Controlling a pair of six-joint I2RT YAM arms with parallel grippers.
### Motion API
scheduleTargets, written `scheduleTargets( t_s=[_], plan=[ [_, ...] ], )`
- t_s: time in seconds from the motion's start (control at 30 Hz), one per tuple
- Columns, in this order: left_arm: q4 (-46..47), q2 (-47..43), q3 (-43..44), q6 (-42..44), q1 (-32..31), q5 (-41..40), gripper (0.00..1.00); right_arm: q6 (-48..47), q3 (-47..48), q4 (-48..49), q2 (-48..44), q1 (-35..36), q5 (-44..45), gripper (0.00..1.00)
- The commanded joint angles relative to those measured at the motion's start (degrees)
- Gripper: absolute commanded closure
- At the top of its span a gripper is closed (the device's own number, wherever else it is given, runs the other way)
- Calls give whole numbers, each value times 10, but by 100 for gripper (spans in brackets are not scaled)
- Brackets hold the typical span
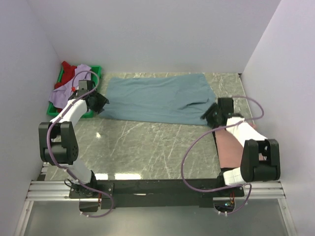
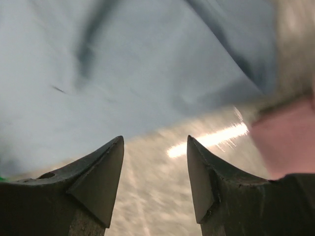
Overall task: Fold and stack the t-shirts
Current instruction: Fold the tshirt
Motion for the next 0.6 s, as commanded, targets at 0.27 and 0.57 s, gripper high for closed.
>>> scheduleTargets(
  t_s=[0.27,0.57],
  plan=[
    [11,-35,-70,-16,4,-14,51,60,-105,56,-42,0,43,43],
    [37,8,-80,-31,4,-21,52,70,-100,79,17,-2,70,44]
  ],
)
